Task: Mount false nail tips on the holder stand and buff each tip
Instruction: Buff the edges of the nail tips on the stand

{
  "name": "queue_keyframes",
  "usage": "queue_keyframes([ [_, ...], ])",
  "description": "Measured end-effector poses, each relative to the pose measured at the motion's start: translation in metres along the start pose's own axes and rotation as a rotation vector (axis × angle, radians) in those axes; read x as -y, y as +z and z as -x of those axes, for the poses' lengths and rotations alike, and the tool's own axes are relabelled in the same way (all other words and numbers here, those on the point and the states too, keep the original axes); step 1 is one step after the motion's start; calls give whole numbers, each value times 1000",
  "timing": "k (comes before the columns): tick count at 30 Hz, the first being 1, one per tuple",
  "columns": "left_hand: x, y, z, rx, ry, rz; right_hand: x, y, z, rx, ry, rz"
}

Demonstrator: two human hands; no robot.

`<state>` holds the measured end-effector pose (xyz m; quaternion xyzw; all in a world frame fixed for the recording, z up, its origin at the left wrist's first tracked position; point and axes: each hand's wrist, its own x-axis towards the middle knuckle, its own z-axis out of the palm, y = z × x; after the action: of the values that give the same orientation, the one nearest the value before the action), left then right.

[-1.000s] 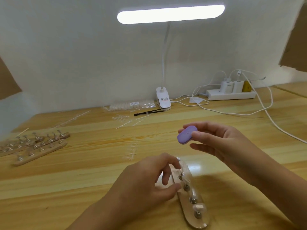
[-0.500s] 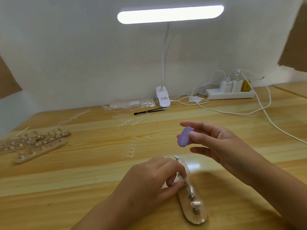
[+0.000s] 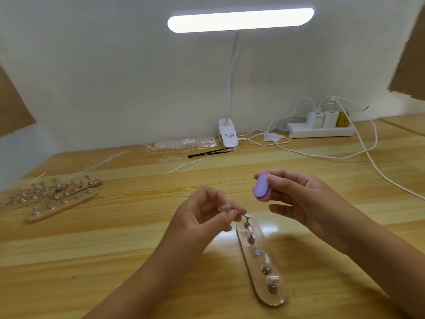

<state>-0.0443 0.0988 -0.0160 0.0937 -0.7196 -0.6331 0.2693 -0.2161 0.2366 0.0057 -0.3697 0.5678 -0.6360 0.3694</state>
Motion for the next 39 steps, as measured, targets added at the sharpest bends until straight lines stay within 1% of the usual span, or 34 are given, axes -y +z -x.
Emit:
queue_keyframes([
  [3, 0, 1, -3, -35, -135, 108, -3, 2, 0, 26, 30, -22],
  [6, 0, 3, -3, -45, -183, 97, -5, 5, -1, 68, 44, -32],
  [10, 0, 3, -4, -59, -170, 52, -7, 10, 1, 94, 27, -3],
  [15, 0, 6, -2, -8, -134, 0, -7, 13, 3, 117, 3, 3],
  [19, 3, 5, -2, 5, -146, 7, -7, 15, 3, 116, 9, 23],
  [25, 2, 5, -3, -26, -144, 0, -7, 13, 3, 107, -2, 1],
  [29, 1, 5, -3, -17, -119, -37, -7, 12, 2, 91, -2, -12],
  [34, 2, 5, -1, 7, -130, -63, -7, 13, 3, 123, -11, 15],
  [39, 2, 5, -1, 25, -126, -48, -7, 14, 4, 126, -4, 22],
])
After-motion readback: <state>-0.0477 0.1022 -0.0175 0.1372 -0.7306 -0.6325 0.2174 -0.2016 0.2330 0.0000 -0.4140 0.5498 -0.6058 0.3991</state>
